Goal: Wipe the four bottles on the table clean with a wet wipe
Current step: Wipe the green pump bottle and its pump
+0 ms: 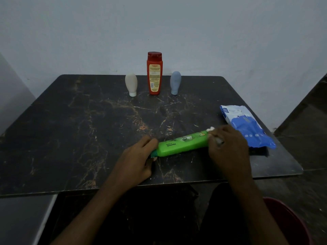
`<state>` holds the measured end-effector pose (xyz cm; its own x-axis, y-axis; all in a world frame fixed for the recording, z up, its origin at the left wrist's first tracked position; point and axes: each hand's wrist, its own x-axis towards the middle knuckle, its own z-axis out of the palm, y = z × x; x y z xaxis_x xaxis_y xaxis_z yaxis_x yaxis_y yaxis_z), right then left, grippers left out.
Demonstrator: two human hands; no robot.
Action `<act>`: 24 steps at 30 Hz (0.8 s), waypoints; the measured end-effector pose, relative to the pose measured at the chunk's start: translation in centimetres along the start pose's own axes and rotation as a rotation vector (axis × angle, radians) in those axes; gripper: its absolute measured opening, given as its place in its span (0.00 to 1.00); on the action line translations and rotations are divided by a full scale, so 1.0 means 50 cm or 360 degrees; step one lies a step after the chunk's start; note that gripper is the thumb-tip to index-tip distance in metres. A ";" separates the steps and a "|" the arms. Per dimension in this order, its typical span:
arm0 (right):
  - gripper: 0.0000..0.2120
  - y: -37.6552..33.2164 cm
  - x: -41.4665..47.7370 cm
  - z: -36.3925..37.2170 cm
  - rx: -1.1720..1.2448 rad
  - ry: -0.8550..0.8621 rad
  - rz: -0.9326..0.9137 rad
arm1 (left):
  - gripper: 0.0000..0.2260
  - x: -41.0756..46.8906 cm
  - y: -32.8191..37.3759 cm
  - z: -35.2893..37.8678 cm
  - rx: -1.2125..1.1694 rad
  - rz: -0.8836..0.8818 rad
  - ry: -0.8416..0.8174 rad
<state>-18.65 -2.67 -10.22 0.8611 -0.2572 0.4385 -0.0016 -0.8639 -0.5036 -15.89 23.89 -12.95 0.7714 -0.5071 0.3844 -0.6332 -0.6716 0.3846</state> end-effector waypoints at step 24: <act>0.18 0.043 0.019 0.041 0.0155 0.0190 -0.0026 | 0.14 0.000 -0.011 0.002 -0.0251 -0.0105 0.0176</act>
<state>-16.78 -3.91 -12.40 0.7940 -0.2983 0.5297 0.0661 -0.8238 -0.5630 -15.51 24.21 -13.23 0.8053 -0.3967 0.4407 -0.5905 -0.6038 0.5355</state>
